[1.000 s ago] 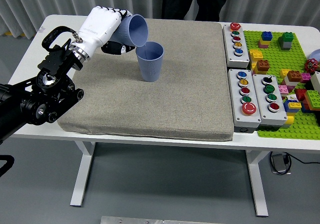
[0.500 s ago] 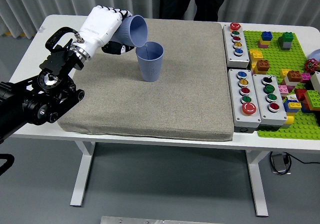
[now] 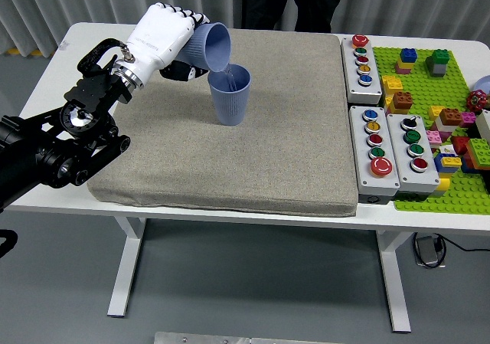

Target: Pick cup pour cup place

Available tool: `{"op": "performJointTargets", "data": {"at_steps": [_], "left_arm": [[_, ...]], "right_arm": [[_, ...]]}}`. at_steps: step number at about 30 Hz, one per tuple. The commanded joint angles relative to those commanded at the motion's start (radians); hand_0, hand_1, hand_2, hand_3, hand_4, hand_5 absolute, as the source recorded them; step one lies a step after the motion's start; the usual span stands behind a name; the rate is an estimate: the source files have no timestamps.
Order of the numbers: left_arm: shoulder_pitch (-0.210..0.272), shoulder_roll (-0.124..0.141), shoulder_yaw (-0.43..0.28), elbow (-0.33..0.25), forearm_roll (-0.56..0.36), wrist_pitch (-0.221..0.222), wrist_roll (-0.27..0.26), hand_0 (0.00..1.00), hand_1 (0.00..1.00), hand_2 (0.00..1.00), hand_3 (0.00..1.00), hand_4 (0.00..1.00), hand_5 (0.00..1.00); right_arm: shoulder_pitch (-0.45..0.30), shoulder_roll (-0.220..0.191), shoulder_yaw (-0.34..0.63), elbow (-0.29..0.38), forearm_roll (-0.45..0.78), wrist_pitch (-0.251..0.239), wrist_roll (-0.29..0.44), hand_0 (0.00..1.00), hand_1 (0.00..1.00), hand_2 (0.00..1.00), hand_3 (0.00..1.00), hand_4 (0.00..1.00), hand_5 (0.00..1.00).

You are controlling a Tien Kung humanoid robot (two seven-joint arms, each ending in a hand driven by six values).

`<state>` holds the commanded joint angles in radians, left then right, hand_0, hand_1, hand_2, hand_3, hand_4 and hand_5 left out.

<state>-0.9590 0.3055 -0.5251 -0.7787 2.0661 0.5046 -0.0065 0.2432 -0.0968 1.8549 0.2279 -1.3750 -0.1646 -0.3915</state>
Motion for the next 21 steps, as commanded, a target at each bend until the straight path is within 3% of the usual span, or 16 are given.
{"op": "performJointTargets", "data": {"at_steps": [15, 21], "left_arm": [[-0.020, 0.007, 0.037, 0.007, 0.019, 0.006, 0.017, 0.414, 0.447, 0.478, 0.525, 0.708, 0.110], [-0.035, 0.015, 0.086, 0.012, 0.020, 0.014, 0.028, 0.415, 0.447, 0.476, 0.523, 0.711, 0.117]], "right_arm": [[0.000, 0.000, -0.002, 0.000, 0.003, -0.001, 0.000, 0.693, 0.659, 0.610, 0.632, 0.002, 0.301], [0.002, 0.000, -0.002, 0.000, 0.002, -0.002, -0.001, 0.693, 0.659, 0.610, 0.632, 0.002, 0.299]]}}
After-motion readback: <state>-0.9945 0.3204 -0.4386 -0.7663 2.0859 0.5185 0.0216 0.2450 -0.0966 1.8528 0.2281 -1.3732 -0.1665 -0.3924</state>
